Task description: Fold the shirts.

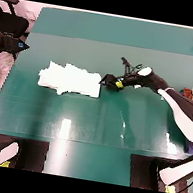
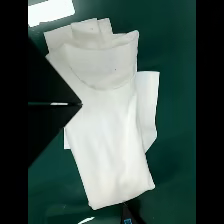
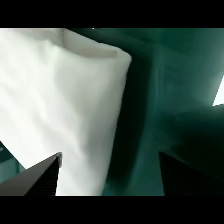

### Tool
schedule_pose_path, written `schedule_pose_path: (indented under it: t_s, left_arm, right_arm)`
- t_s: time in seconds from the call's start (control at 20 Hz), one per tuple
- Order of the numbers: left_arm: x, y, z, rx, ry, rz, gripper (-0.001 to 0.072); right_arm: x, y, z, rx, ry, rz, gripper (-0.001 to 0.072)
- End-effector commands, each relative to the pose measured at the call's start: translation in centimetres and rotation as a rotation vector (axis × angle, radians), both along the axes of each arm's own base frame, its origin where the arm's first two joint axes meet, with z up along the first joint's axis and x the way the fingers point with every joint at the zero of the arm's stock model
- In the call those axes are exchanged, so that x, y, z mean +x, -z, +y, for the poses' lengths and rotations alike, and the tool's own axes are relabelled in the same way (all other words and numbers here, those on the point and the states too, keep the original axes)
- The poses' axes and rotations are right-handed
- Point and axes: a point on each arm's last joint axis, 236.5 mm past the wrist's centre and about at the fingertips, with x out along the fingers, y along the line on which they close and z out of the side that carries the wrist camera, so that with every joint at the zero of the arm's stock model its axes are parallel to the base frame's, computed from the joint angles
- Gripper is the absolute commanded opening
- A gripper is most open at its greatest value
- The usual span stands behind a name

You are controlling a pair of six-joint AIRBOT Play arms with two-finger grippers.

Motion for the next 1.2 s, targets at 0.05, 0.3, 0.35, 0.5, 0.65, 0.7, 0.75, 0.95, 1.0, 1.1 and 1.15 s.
schedule_pose_path:
  t_s: [0.05,0.3,0.35,0.5,0.65,0.7,0.75,0.95,1.0,1.1,1.15]
  left_arm:
    - [-0.7,-0.5,0.1,0.017,-0.004,-0.006,0.0025]
    - [-0.8,-0.4,0.1,0.017,-0.002,-0.001,0.0025]
    - [-0.8,-0.4,0.1,0.016,-0.003,0.000,0.0025]
    - [-0.8,-0.4,0.1,0.014,-0.004,0.000,0.0025]
    - [-0.8,-0.4,0.0,-0.002,-0.019,0.010,0.0025]
    - [-0.9,-0.4,0.0,-0.002,-0.017,0.013,0.0025]
    - [-1.0,-0.3,-0.1,-0.004,-0.015,0.019,0.0025]
    - [-1.9,0.3,-0.5,-0.031,-0.014,0.079,0.0025]
    - [-2.2,0.5,-0.6,-0.038,-0.011,0.097,0.0025]
    - [-2.7,0.6,-1.2,-0.052,0.009,0.117,0.0025]
    - [-2.9,0.6,-1.4,-0.062,0.016,0.122,0.0025]
  right_arm:
    - [-0.2,0.3,4.6,0.091,-0.094,0.026,0.0720]
    - [-0.4,-0.5,7.7,0.116,-0.120,0.018,0.0628]
    - [-0.5,-0.9,7.9,0.120,-0.119,0.026,0.0443]
    - [-0.2,-3.7,8.5,0.152,-0.145,-0.012,0.0020]
    - [2.2,-10.9,8.3,0.211,-0.106,-0.122,0.0019]
    - [3.5,-13.7,7.7,0.236,-0.070,-0.160,0.0019]
    - [5.3,-16.9,6.5,0.261,-0.020,-0.214,0.0019]
    - [12.8,-28.0,-2.7,0.332,0.211,-0.419,0.0019]
    - [14.4,-30.0,-5.8,0.344,0.278,-0.450,0.0019]
    - [17.5,-32.8,-13.3,0.357,0.446,-0.501,0.0019]
    - [18.6,-33.5,-17.2,0.362,0.522,-0.510,0.0019]
